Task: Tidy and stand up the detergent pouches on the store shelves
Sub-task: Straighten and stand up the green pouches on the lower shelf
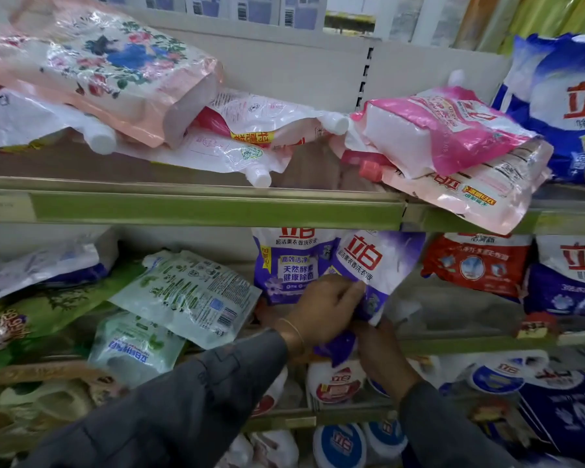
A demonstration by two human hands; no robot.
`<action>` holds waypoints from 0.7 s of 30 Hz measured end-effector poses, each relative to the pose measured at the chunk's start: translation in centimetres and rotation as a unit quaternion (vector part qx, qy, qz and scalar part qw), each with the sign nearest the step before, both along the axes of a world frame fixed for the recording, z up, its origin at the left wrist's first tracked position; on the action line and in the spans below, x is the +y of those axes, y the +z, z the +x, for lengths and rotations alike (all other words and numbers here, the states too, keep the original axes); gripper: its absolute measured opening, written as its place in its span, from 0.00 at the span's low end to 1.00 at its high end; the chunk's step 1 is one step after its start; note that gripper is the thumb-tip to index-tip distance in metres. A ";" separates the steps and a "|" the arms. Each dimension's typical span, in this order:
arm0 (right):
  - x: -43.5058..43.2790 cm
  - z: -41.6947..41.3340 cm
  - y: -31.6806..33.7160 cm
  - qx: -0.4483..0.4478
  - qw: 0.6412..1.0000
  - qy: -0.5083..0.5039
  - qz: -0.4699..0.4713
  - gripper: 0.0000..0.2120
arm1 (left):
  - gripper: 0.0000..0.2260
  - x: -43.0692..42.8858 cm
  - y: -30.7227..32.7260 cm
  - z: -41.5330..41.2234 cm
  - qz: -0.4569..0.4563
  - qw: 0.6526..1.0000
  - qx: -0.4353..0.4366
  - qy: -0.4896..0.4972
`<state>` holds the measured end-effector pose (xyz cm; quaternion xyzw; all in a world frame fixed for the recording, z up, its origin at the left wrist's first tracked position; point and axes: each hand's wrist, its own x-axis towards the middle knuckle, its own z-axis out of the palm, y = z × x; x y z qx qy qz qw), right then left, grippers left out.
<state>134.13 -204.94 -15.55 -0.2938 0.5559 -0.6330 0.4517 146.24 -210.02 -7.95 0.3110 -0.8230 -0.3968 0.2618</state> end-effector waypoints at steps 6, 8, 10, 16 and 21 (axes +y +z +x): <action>0.8 -1.6 0.7 -0.106 0.992 0.062 0.029 0.28 | 0.15 -4.8 -1.8 2.0 0.179 0.974 0.109 0.083; 0.1 -1.6 1.2 -0.111 0.988 0.093 0.049 0.28 | 0.18 -5.9 -2.1 3.0 0.281 0.945 0.140 0.088; -0.7 -1.6 1.7 -0.109 0.985 0.123 0.059 0.27 | 0.21 -6.7 -2.6 4.3 0.366 0.916 0.155 0.058; -4.4 -1.6 2.4 -0.044 0.984 0.162 0.066 0.16 | 0.20 -6.9 -4.1 6.3 0.308 0.939 0.129 0.078; -6.7 -2.1 1.9 0.094 0.988 0.118 0.032 0.16 | 0.16 -7.0 -5.1 5.3 0.192 0.950 0.110 0.219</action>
